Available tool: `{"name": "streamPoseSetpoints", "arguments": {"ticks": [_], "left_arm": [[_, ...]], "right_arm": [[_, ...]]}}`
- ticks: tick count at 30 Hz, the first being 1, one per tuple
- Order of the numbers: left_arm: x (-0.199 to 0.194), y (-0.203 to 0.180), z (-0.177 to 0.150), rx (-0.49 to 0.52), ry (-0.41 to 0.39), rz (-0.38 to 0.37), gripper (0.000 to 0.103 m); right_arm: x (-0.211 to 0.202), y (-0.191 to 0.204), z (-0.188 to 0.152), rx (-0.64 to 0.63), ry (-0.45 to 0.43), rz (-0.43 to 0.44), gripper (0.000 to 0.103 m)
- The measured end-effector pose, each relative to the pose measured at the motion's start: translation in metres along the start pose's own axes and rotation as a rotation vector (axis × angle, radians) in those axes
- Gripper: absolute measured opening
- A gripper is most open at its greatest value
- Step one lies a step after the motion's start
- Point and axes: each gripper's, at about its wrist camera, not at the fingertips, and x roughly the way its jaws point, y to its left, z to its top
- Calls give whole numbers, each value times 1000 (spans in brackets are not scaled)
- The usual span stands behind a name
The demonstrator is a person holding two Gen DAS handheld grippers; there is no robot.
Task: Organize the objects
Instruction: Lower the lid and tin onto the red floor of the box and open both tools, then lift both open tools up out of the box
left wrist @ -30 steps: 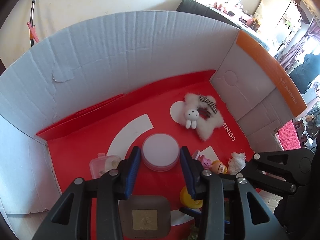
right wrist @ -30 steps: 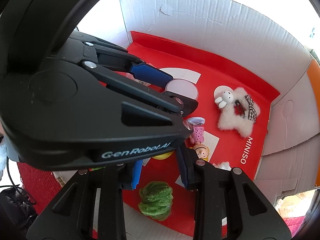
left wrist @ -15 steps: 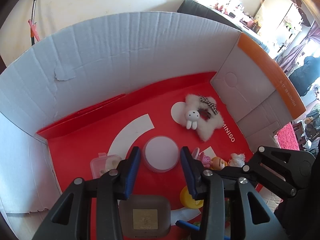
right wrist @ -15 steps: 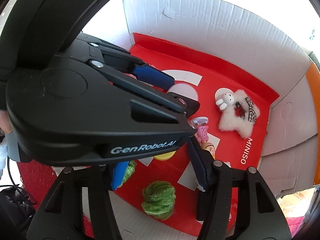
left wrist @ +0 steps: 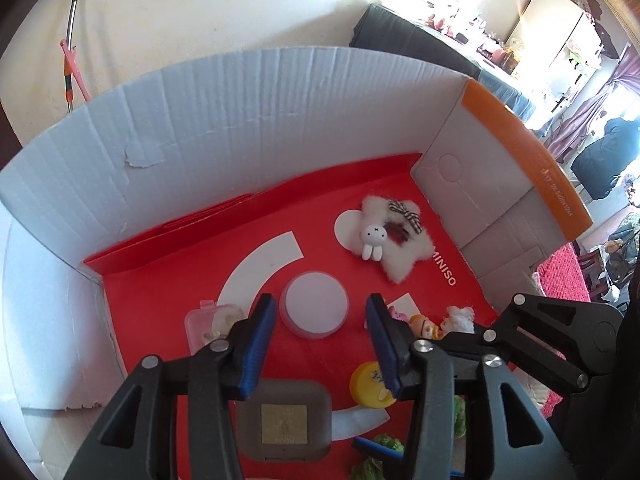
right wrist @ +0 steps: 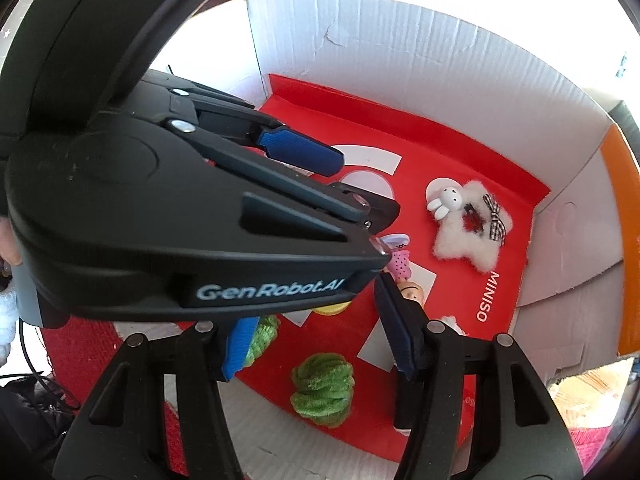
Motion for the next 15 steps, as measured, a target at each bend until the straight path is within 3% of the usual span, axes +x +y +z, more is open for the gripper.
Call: {"name": "streamPoseSetpoints", "arguments": {"ticks": [7, 11, 15], "left_arm": [[-19, -4, -4, -13, -40, 4, 53], [-36, -4, -11, -21, -78, 19, 63], [-51, -7, -20, -32, -111, 16, 65]], "right_arm": [[-18, -9, -8, 18, -18, -2, 56], [-33, -11, -15, 20, -45, -16, 60], [-52, -15, -23, 24, -85, -35, 64]]}}
